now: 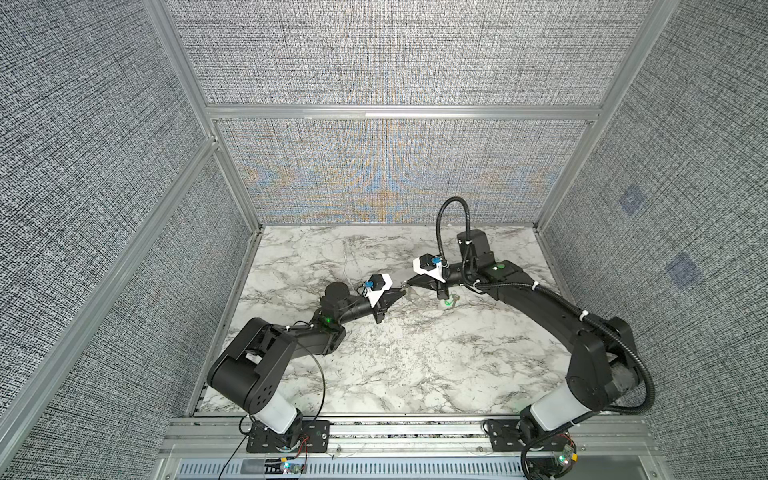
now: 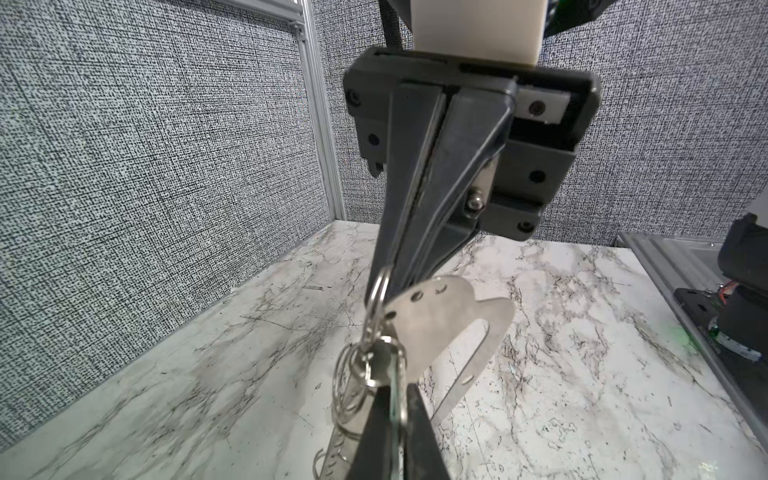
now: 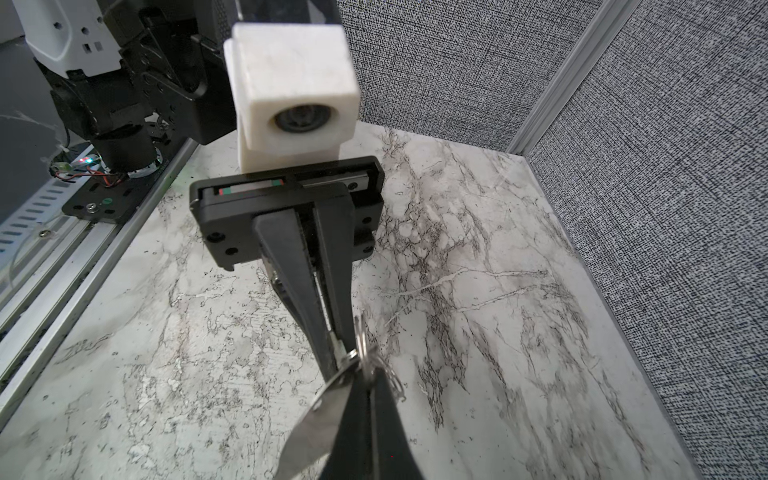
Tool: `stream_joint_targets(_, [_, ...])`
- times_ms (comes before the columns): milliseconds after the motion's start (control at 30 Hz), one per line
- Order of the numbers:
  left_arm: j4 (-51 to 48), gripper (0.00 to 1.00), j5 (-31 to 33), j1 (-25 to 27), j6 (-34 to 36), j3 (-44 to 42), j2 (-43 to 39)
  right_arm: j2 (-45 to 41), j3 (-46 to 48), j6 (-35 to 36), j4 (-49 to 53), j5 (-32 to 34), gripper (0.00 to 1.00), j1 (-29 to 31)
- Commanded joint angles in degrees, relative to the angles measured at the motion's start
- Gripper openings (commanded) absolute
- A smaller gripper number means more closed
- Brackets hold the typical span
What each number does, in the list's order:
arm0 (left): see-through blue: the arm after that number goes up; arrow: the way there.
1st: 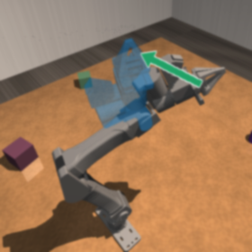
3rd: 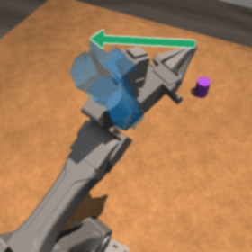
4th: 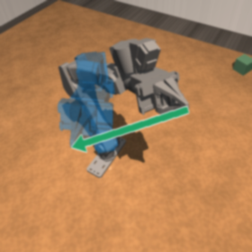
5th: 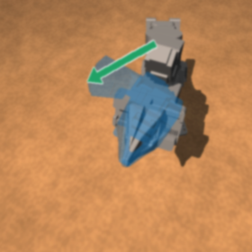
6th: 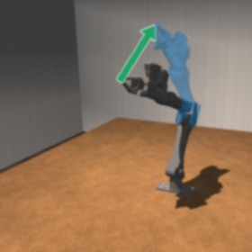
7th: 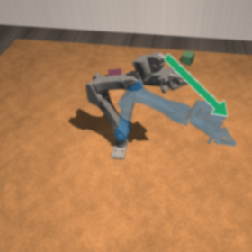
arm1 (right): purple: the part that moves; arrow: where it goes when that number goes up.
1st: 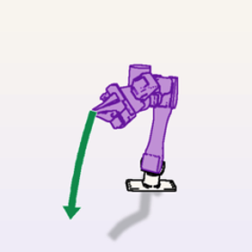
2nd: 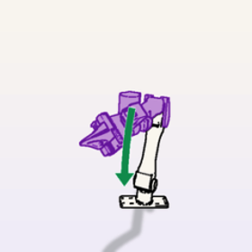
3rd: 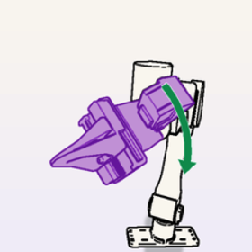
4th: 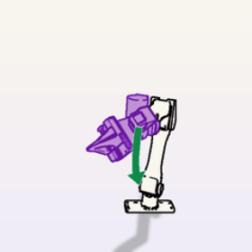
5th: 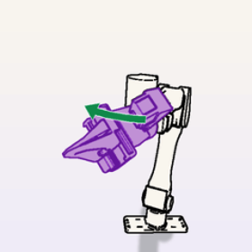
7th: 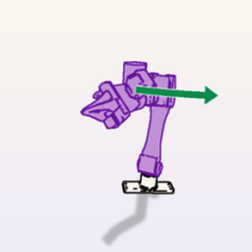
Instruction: Remove the keys from the keyring
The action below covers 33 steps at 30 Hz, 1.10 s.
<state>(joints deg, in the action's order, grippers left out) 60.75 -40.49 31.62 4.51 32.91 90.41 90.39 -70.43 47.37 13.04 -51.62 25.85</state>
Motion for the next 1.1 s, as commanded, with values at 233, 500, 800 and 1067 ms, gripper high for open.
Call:
stream_joint_targets(233, [-20.7, 0.00, 0.8, -0.2, 15.4, 3.2, -5.5, -2.0, 2.3, 0.8, -3.2, -2.4, 0.00, -0.5])
stream_joint_targets(500, [-27.6, 0.00, 5.7, -0.3, 20.4, 4.3, -8.8, -3.3, 4.7, 2.2, -4.2, -2.6, 0.00, -0.7])
stream_joint_targets(800, [-32.2, 0.00, 8.0, -0.4, 24.6, 5.5, -11.3, -4.4, 7.6, 1.7, -8.7, -2.6, 0.00, -0.7])
stream_joint_targets(1067, [-33.9, 0.00, 10.7, -0.3, 27.1, 5.9, -12.5, -4.7, 8.3, 2.7, -8.6, -3.2, 0.00, -0.6])
